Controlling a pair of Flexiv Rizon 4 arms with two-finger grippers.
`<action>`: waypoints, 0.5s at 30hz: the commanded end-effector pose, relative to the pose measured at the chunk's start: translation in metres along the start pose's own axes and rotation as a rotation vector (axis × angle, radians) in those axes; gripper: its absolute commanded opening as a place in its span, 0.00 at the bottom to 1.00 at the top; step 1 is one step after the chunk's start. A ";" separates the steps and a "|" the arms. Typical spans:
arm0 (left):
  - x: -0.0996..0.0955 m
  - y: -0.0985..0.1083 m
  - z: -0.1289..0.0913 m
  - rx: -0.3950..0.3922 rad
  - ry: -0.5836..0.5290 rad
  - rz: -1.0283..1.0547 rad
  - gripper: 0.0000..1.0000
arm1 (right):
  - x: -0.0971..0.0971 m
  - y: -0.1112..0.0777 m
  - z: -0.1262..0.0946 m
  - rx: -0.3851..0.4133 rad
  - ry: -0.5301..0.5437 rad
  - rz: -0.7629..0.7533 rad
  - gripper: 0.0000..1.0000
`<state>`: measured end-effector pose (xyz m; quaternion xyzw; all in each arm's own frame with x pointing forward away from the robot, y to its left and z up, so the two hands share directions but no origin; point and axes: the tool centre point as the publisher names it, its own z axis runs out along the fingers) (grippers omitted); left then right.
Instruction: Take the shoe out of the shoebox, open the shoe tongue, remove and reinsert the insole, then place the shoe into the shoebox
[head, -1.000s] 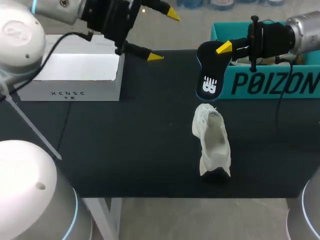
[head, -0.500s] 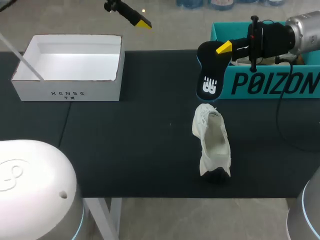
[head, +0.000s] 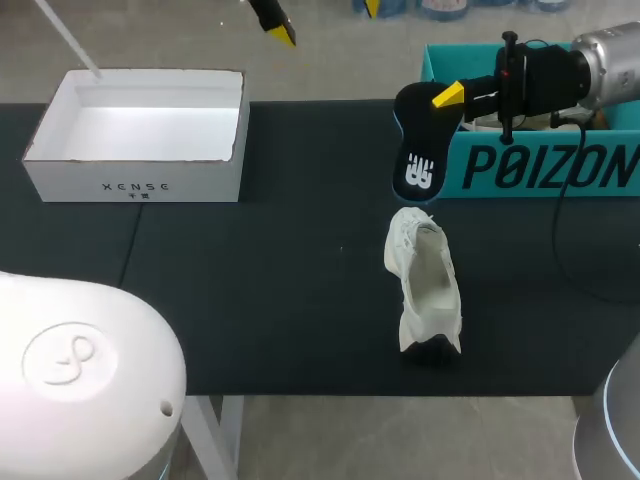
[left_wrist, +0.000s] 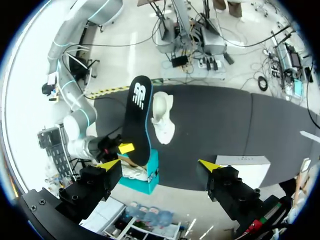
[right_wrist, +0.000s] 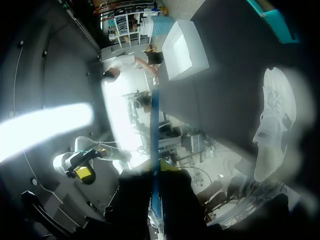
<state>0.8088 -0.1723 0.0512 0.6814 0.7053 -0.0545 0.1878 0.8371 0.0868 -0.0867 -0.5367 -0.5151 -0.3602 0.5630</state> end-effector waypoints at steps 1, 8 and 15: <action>-0.004 0.003 -0.001 0.004 0.293 0.001 1.00 | 0.000 0.001 0.001 0.001 -0.001 0.000 0.00; -0.018 0.016 0.013 -0.025 0.287 0.055 1.00 | 0.000 0.001 0.001 0.001 -0.001 0.000 0.00; -0.028 0.031 0.028 0.006 0.160 0.048 1.00 | 0.000 0.001 0.001 0.001 -0.001 0.000 0.00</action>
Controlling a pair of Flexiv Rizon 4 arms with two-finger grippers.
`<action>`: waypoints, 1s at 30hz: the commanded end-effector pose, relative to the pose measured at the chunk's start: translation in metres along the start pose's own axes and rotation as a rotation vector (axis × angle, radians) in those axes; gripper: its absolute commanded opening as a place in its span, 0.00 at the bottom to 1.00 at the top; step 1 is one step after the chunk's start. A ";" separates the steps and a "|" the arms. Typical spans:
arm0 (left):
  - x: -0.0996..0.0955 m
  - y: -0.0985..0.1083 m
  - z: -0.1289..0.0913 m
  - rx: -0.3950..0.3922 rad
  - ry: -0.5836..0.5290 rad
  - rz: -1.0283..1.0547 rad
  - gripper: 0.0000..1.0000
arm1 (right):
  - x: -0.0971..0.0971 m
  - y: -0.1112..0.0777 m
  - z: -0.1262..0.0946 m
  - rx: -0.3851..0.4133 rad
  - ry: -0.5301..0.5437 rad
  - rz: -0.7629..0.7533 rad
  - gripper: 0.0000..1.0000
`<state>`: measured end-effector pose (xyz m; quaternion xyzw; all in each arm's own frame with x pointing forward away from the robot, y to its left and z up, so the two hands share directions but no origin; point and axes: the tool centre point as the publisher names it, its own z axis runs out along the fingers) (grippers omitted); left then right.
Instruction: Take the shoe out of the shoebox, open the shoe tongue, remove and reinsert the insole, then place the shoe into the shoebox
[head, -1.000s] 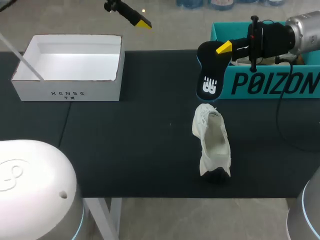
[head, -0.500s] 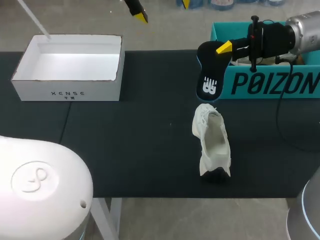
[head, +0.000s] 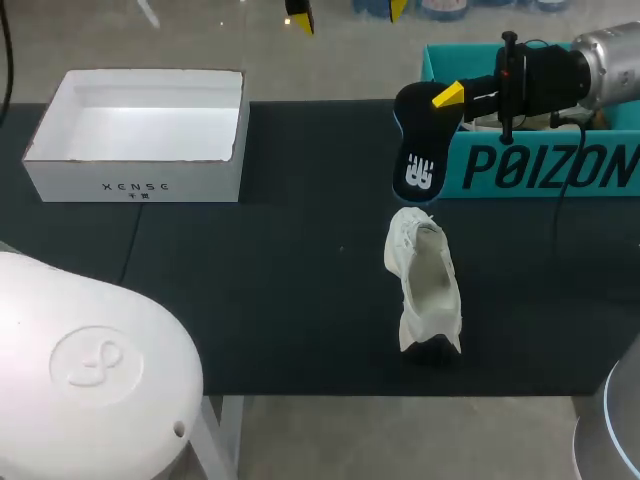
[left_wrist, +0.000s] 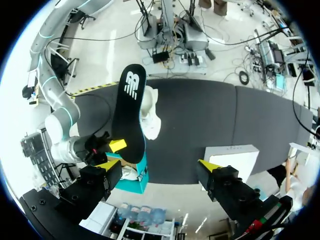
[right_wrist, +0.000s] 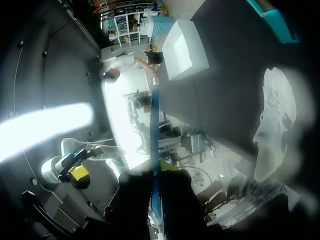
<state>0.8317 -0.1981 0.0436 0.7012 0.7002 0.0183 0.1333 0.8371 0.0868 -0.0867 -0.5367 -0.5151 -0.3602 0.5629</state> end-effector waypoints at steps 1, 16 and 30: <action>-0.009 0.013 0.009 0.033 -0.040 -0.009 1.00 | 0.000 0.001 0.001 0.001 -0.001 0.000 0.00; -0.024 0.031 0.016 0.066 -0.108 -0.031 1.00 | 0.000 0.001 0.001 0.001 -0.001 0.000 0.00; -0.025 0.032 0.015 0.053 -0.084 -0.041 1.00 | -0.001 0.001 -0.013 -0.026 0.007 -0.003 0.00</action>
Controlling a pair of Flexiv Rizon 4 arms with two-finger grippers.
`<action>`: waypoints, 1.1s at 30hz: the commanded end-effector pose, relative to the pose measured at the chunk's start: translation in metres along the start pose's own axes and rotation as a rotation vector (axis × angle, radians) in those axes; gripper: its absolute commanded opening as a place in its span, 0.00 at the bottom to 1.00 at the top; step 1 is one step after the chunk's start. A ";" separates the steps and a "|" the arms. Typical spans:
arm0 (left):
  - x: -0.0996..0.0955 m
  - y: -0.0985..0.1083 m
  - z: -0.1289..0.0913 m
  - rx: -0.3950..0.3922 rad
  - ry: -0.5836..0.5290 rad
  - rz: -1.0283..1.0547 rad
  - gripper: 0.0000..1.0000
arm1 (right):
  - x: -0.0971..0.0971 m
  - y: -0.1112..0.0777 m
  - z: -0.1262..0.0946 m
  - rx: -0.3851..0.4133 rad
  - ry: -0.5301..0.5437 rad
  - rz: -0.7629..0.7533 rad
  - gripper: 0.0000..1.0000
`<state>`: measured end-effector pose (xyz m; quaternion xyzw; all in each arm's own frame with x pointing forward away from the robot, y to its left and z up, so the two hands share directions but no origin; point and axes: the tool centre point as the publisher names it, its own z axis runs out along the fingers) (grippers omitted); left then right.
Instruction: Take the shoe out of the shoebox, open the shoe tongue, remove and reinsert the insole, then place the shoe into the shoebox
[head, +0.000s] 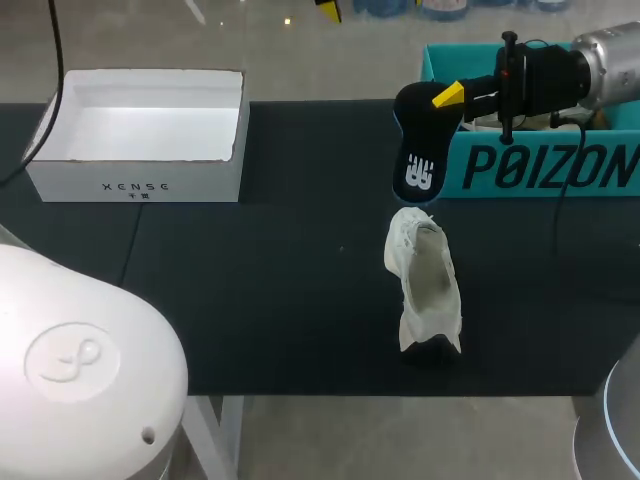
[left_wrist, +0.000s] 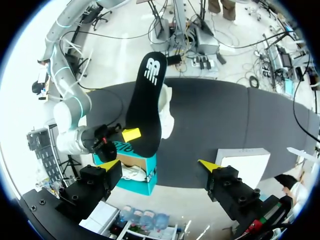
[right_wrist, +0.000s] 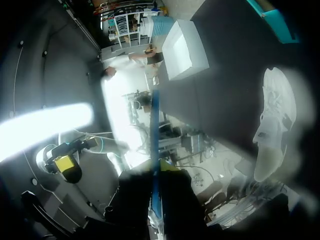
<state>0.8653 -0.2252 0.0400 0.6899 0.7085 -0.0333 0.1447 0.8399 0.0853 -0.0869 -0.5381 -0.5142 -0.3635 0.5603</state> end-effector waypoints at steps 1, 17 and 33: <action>0.000 0.001 0.000 -0.001 0.002 0.001 1.00 | -0.002 -0.002 -0.014 -0.024 0.007 0.001 0.00; 0.000 0.001 0.000 -0.001 0.002 0.001 1.00 | -0.001 0.000 0.010 0.034 -0.012 0.028 0.00; 0.020 -0.009 -0.012 0.140 -0.383 -0.040 1.00 | -0.001 0.000 0.010 0.034 -0.012 0.028 0.00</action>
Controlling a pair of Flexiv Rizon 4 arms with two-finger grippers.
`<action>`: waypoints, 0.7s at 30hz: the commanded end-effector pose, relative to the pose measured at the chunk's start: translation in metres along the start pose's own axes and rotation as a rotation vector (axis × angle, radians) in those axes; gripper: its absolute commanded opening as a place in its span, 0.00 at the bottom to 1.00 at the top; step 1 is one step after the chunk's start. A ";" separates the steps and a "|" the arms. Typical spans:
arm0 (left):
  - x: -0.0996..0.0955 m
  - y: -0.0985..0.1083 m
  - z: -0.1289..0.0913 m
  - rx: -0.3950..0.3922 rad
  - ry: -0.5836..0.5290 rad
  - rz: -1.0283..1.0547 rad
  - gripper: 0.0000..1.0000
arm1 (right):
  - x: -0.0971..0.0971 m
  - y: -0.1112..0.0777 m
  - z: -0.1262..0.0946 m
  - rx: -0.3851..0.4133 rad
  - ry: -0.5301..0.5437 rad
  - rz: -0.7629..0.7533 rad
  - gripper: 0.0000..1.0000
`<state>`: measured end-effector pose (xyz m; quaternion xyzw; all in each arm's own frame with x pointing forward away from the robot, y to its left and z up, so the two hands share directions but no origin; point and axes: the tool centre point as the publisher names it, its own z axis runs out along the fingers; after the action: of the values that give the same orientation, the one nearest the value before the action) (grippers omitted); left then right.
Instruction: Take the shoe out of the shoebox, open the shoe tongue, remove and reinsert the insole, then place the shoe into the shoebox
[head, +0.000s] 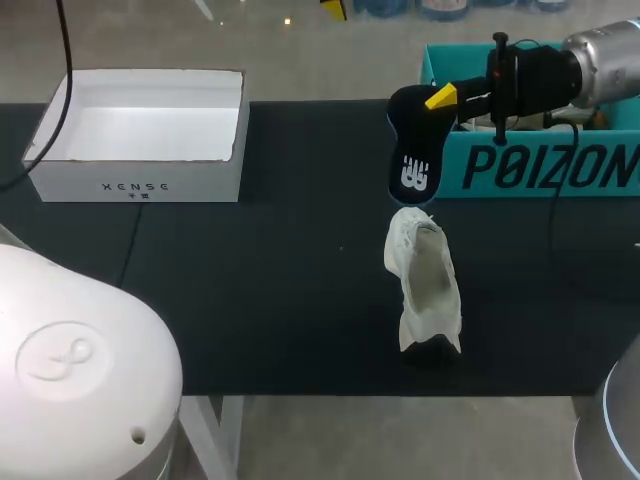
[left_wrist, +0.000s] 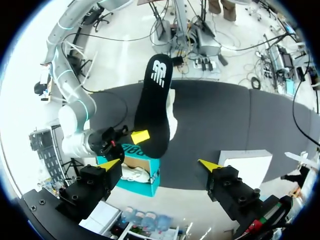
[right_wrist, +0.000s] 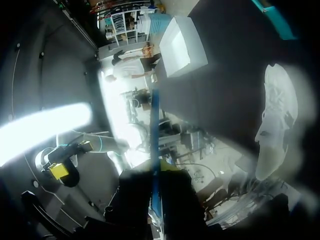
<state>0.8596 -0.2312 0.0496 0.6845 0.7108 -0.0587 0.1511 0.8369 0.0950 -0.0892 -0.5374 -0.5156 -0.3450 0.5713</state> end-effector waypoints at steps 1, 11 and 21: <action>0.035 -0.007 -0.007 0.163 -0.455 -0.028 1.00 | 0.000 0.001 0.000 0.001 -0.002 0.001 0.00; 0.083 -0.034 0.019 0.285 -1.036 -0.140 1.00 | 0.000 0.001 0.000 0.001 -0.002 0.001 0.00; 0.081 -0.043 0.027 0.335 -1.234 -0.199 1.00 | 0.000 0.001 0.000 0.001 -0.002 0.001 0.00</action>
<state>0.8181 -0.1754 0.0048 0.6499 0.6789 -0.2696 0.2099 0.8370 0.0949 -0.0892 -0.5373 -0.5156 -0.3451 0.5713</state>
